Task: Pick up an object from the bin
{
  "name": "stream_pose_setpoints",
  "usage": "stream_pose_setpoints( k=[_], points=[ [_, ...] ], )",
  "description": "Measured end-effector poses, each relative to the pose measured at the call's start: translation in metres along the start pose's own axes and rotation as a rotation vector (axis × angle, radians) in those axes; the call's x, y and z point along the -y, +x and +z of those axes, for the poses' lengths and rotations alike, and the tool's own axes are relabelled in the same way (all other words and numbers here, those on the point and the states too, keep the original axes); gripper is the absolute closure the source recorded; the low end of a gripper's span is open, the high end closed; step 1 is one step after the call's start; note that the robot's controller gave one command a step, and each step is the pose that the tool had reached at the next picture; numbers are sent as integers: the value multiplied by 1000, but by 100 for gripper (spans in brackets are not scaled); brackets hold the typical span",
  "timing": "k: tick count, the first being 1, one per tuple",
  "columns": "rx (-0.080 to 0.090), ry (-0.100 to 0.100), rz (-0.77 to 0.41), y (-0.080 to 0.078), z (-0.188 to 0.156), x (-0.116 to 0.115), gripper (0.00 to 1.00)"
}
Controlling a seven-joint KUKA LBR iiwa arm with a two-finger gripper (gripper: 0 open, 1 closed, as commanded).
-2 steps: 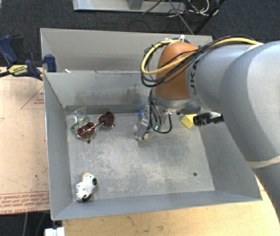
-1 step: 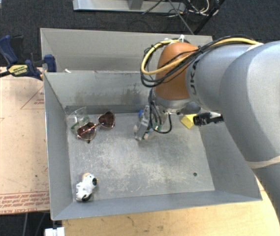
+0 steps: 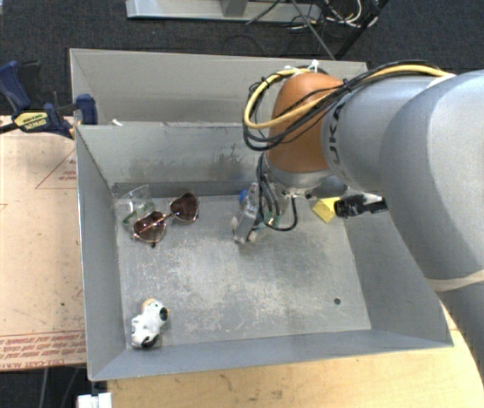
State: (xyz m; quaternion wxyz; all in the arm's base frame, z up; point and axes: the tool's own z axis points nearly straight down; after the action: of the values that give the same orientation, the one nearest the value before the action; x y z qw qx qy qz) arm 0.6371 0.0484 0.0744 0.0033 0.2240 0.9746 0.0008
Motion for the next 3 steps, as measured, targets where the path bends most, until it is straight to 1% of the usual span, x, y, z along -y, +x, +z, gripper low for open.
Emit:
stream_pose_setpoints(
  k=[1,2,3],
  points=[
    [-6,2,0,1,-7,0,100],
    [-4,2,0,0,-15,0,100],
    [-8,4,-1,1,-25,1,100]
  ],
)
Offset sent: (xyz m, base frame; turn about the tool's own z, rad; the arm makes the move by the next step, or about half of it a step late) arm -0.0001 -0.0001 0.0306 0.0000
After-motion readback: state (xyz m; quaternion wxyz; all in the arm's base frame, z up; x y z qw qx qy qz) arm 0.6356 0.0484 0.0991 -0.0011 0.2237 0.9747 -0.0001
